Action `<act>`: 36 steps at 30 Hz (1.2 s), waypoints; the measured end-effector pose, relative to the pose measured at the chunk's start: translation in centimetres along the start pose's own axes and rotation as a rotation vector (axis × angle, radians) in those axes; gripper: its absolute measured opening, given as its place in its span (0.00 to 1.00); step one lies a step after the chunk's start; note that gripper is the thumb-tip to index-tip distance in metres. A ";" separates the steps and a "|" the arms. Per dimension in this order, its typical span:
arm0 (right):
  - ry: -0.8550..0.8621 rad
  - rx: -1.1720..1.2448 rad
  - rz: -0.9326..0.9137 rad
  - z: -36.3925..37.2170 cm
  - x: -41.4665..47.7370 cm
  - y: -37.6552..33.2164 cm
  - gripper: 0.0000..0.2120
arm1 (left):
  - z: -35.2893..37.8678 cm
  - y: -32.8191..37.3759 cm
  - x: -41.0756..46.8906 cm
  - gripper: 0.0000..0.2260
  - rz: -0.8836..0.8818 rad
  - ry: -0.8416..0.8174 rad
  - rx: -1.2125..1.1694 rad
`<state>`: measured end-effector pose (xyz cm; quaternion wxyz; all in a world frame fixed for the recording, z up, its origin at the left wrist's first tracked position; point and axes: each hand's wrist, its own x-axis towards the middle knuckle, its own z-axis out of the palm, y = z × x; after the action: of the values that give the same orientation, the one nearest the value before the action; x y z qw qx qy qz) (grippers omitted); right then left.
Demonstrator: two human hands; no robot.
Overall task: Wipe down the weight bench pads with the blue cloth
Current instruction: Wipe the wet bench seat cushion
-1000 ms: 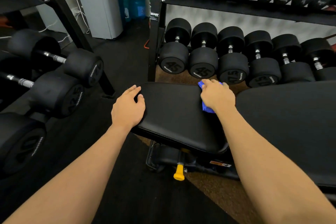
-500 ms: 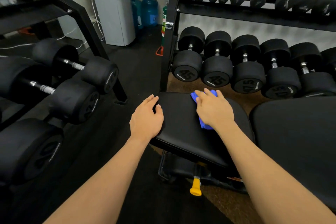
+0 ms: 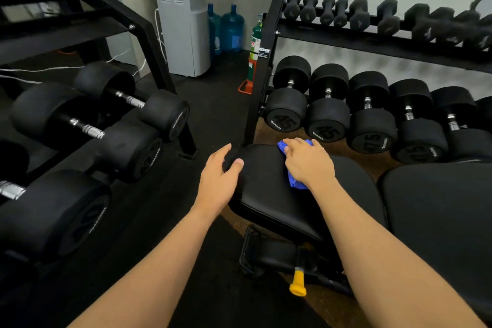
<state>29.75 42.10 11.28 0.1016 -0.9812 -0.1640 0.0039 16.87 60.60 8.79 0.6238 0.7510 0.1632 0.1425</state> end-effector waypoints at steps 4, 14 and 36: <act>-0.021 -0.021 -0.120 1.4 1.6 -2.8 0.24 | -3.7 -2.2 -1.3 0.53 -0.061 -0.337 0.103; -0.019 0.031 -0.190 0.6 -1.6 -2.6 0.22 | -3.8 -3.0 -1.1 0.51 0.094 -0.395 0.274; -0.048 -0.038 -0.449 -0.1 -7.1 -7.7 0.20 | -3.3 -3.8 -1.4 0.47 0.105 -0.365 0.165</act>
<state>20.51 46.95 12.75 0.0775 -0.9214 -0.3807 0.0015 13.96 63.60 5.65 0.5710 0.8204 0.0195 0.0225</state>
